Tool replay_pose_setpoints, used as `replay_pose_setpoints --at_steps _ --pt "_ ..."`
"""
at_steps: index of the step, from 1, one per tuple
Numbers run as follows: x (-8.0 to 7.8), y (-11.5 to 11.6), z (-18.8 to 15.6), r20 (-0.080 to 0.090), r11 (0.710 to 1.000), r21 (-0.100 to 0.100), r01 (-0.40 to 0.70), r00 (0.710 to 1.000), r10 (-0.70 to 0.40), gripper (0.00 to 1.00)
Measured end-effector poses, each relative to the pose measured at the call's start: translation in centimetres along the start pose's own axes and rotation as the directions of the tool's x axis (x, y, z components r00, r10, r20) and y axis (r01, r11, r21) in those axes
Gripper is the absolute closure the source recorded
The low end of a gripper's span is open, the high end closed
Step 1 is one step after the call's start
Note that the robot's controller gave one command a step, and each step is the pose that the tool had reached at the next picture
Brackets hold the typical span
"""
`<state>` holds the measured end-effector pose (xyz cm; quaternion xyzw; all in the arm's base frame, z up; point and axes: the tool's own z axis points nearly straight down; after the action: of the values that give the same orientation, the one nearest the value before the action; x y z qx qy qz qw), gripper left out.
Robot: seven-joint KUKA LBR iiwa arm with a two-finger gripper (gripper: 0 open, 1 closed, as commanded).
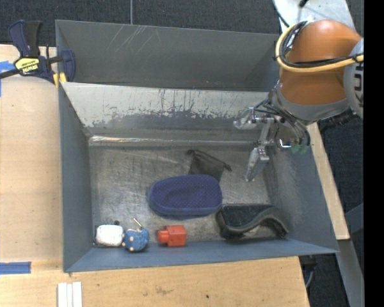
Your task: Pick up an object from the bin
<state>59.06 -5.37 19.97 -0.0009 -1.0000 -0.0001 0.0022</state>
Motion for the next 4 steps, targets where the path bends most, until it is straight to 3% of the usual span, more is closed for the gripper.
replay_pose_setpoints --at_steps 1,2,3,4 --pt "2.5 7.8 12.8 0.015 0.992 0.005 0.13 0.991 -0.13 0.0" --pt "2.6 14.2 9.8 0.011 0.91 0.002 0.414 0.91 -0.414 0.0" --pt "3.3 15.5 7.9 0.012 0.995 0.0 0.099 0.995 -0.099 0.0" --pt "4.8 17.1 12.7 0.012 0.998 -0.001 -0.063 0.998 0.063 0.0"
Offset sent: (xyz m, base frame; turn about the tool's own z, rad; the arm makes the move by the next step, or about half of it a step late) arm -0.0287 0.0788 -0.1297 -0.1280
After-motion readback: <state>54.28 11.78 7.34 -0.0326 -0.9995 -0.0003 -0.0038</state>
